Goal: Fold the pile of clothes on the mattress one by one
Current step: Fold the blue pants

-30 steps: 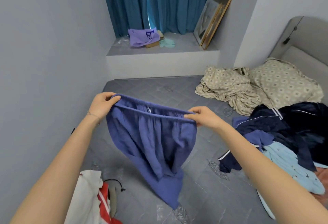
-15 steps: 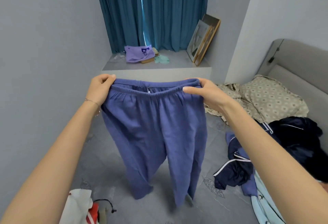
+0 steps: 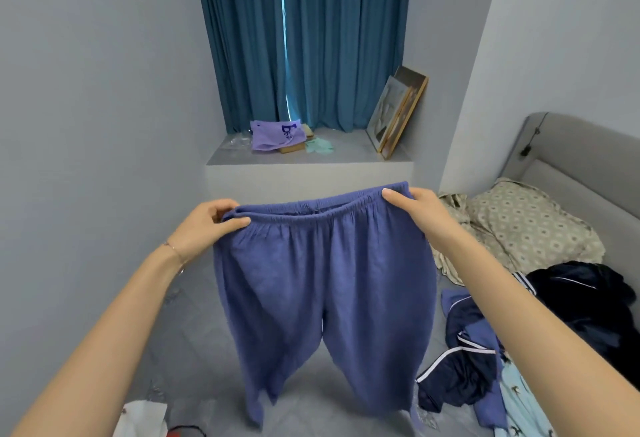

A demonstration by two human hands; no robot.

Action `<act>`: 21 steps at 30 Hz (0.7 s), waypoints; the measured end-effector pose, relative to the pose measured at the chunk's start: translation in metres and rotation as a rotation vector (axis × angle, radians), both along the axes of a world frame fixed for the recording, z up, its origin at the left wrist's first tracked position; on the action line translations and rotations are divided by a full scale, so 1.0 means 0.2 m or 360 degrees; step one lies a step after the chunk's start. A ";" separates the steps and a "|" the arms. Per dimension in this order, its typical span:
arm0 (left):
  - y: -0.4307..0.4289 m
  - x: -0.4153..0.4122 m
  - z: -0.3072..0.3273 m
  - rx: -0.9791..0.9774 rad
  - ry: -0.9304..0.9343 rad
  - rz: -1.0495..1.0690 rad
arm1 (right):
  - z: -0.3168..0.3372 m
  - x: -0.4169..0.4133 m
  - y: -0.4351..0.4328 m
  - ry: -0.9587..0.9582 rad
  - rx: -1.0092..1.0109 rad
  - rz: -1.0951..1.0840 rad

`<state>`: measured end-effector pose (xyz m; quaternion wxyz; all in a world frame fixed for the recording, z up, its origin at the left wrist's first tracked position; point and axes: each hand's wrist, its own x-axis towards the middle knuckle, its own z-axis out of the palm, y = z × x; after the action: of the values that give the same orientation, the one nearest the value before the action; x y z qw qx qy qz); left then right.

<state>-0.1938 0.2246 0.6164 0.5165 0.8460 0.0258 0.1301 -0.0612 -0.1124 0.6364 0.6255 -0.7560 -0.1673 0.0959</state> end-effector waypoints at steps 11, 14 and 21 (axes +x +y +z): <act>-0.27 0.18 -0.15 -0.1360 0.0170 0.0525 | -0.12 0.08 0.13 0.0642 0.0136 -0.0219; -0.33 0.19 -0.18 -0.1341 0.0126 0.0594 | -0.16 0.06 0.18 0.0699 0.0174 -0.0293; -0.56 0.21 -0.16 -0.1369 -0.0071 0.0687 | -0.20 -0.12 0.36 0.0857 0.0602 -0.0177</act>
<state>-0.1525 0.1131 0.5843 0.7811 0.5279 0.2413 0.2300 -0.0848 -0.0410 0.5968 0.7809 -0.5819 0.0305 0.2253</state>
